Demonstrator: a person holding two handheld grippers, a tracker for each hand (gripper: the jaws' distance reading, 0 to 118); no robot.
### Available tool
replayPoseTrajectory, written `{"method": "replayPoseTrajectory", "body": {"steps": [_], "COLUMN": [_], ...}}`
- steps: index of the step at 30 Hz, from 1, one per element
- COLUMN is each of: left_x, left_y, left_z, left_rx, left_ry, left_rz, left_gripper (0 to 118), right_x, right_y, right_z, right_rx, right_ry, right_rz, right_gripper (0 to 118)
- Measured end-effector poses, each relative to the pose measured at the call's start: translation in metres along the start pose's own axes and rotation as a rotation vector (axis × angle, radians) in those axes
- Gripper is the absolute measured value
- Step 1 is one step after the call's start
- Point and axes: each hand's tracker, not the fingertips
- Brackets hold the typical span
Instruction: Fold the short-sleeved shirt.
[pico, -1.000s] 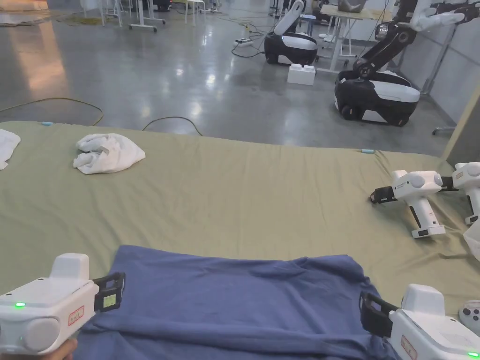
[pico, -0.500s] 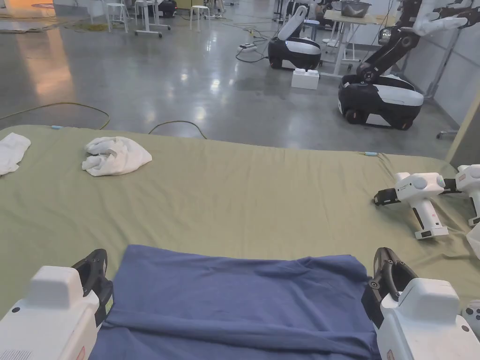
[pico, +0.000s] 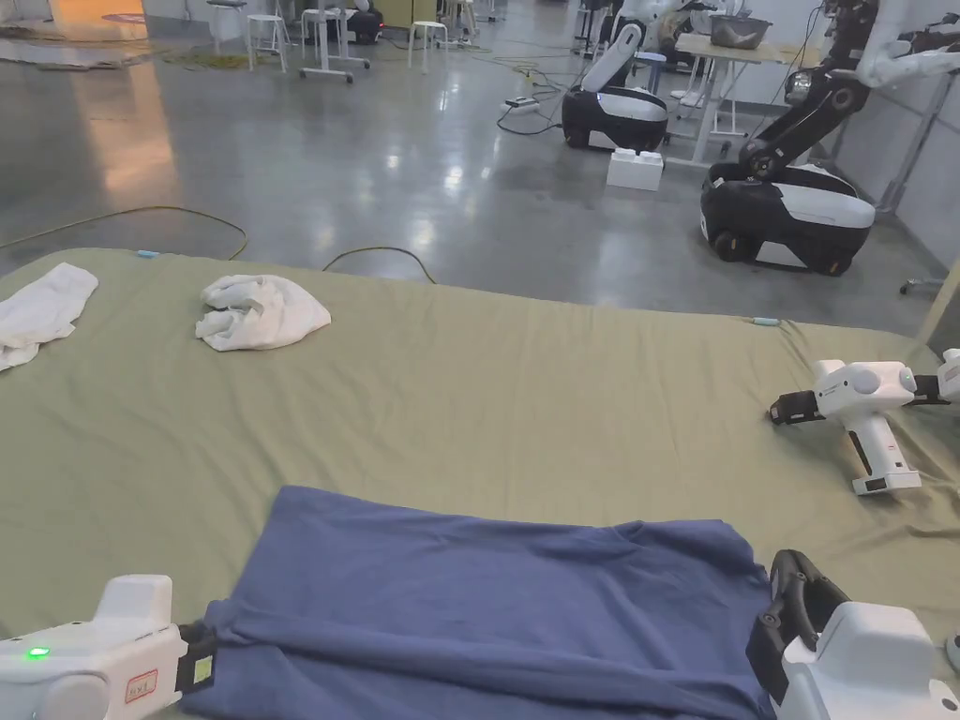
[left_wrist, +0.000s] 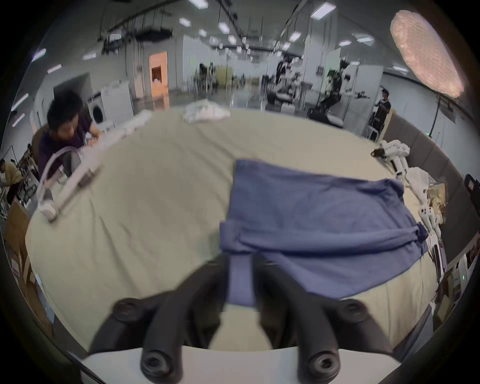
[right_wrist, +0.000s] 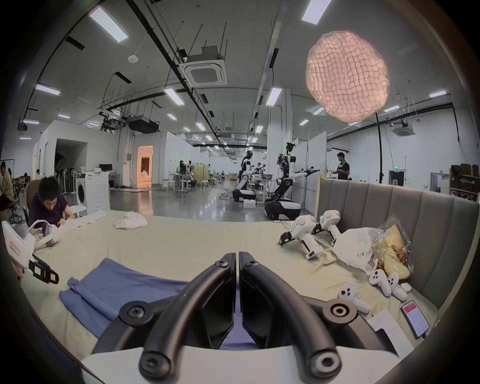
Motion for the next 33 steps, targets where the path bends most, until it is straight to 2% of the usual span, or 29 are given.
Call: {"method": "replayPoseTrajectory", "body": {"steps": [2,3,6,9,10,11,12,14,15,17,18,20,22,24,27,29,31,32,33], "left_x": [-0.007,-0.01,-0.015,-0.015,-0.014,-0.011,0.033,0.049,0.053,0.06,0.062,0.06,0.062,0.061,0.067,0.065,0.068,0.06,0.058], "left_y": [0.0,-0.001,-0.003,-0.009,-0.01,-0.008,-0.013,-0.016,-0.018,-0.022,-0.024,-0.027,-0.03,-0.032,-0.037,-0.037,-0.04,-0.038,-0.038], "left_z": [-0.02,-0.029,-0.052,-0.063,-0.062,-0.06,-0.044,-0.039,-0.037,-0.025,-0.021,-0.009,0.003,0.019,0.029,0.035,0.036,0.031,0.029], "left_rx": [-0.081,-0.115,-0.194,-0.207,-0.186,-0.19,-0.181,-0.165,-0.16,-0.158,-0.153,-0.112,-0.076,-0.04,-0.024,-0.018,-0.017,-0.023,-0.025], "left_ry": [0.023,0.032,0.087,0.079,0.103,0.099,0.092,0.069,0.047,0.034,0.04,0.038,0.046,0.032,0.028,0.026,0.027,0.023,0.023], "left_rz": [0.012,0.009,-0.006,-0.012,-0.023,-0.029,-0.049,-0.1,-0.117,-0.105,-0.108,-0.103,-0.093,-0.074,-0.078,-0.081,-0.085,-0.082,-0.076], "left_gripper": [67,81,82,76,71,60,41,7,3,2,2,2,1,1,1,1,1,1,1], "right_x": [0.004,0.007,0.014,0.023,0.026,0.03,0.033,0.042,0.047,0.059,0.066,0.08,0.089,0.096,0.098,0.095,0.09,0.089,0.089], "right_y": [-0.006,-0.009,-0.018,-0.026,-0.029,-0.032,-0.035,-0.044,-0.049,-0.062,-0.07,-0.088,-0.107,-0.127,-0.147,-0.152,-0.149,-0.148,-0.147], "right_z": [0.0,0.001,0.002,0.003,0.003,0.004,0.003,-0.001,-0.005,-0.015,-0.021,-0.034,-0.045,-0.055,-0.065,-0.069,-0.067,-0.068,-0.069], "right_rx": [-0.022,-0.034,-0.076,-0.115,-0.132,-0.154,-0.172,-0.234,-0.278,-0.378,-0.438,-0.562,-0.668,-0.743,-0.817,-0.814,-0.796,-0.794,-0.791], "right_ry": [-0.006,-0.009,-0.026,-0.041,-0.047,-0.053,-0.061,-0.085,-0.096,-0.109,-0.108,-0.087,-0.065,-0.047,-0.007,-0.005,0.008,0.025,0.039], "right_rz": [0.005,0.004,0.004,-0.004,-0.005,-0.009,-0.013,-0.013,-0.009,-0.03,-0.046,-0.077,-0.098,-0.121,-0.157,-0.146,-0.113,-0.108,-0.115], "right_gripper": [1,1,1,1,1,1,1,3,11,33,39,42,55,60,60,54,36,20,11]}}
